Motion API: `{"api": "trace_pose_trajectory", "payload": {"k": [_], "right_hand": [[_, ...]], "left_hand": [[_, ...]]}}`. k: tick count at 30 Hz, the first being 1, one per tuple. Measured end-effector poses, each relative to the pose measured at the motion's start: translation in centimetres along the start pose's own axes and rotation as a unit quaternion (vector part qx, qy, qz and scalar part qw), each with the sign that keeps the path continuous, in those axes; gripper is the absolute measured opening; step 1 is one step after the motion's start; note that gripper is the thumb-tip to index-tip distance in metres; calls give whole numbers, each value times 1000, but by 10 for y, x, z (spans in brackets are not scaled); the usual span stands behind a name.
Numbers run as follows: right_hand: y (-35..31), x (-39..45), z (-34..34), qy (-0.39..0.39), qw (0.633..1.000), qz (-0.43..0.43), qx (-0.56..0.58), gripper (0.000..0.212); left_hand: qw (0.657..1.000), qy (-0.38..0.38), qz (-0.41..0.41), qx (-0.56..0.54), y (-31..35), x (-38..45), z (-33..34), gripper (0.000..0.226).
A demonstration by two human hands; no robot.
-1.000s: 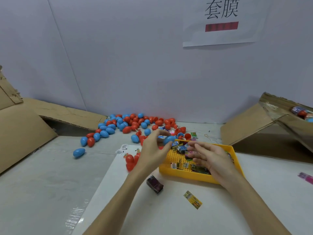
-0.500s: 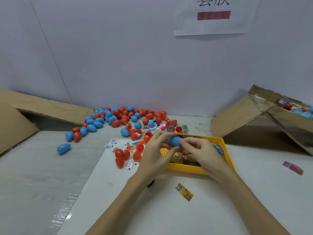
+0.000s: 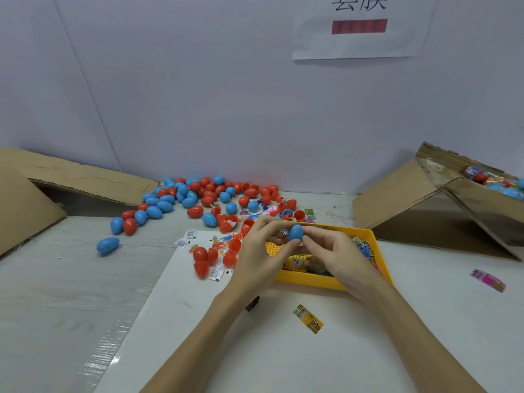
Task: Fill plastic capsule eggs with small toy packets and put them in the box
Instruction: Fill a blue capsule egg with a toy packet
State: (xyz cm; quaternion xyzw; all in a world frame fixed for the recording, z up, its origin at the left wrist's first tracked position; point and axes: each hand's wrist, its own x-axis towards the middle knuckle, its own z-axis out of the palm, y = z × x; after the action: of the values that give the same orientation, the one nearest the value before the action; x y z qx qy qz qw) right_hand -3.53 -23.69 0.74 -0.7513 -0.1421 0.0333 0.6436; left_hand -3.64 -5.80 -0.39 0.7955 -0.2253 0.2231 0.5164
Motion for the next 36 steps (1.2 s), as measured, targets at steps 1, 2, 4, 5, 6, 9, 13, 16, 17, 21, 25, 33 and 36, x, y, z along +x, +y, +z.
{"api": "trace_pose_trajectory", "payload": {"k": [1,2,4,5,6,9,13,16,17,21,25,33,36], "right_hand": [[-1,0,0,-5,1000,6,24,28],[-2,0,0,-6,999,14,48,26],[-4,0,1,11,998,16,59,23],[-4,0,1,30,999,12,38,24],[-3,0,1,47,999,7,11,24],[2,0,0,63,998,-6,-19,20],[0,-1,-1,63,998,-10,8,23],[-2,-1,2,116,993,-14,14,22],[0,0,2,142,989,-20,-23,22],[5,-2,11,201,942,-70,-259,29],[10,-1,20,152,902,-86,-395,33],[11,0,29,29,897,-104,-430,36],[10,-1,27,24,909,-112,-401,34]], "left_hand": [[1000,3,5,6,0,0,0,33],[1000,3,17,19,-1,-1,0,32],[997,-10,51,56,-3,-2,1,34],[996,-16,62,69,-4,-2,2,36],[995,-19,67,77,-5,-2,4,38],[995,-19,62,72,-4,-2,5,42],[997,-14,46,63,-4,-2,1,33],[997,16,14,77,-5,-1,-2,32],[997,26,5,79,-6,0,-3,32],[996,50,-25,65,-8,3,-9,33],[995,69,-29,62,-6,3,-10,28],[985,142,-85,59,-7,5,-14,15],[985,135,-88,63,-5,5,-15,20]]}}
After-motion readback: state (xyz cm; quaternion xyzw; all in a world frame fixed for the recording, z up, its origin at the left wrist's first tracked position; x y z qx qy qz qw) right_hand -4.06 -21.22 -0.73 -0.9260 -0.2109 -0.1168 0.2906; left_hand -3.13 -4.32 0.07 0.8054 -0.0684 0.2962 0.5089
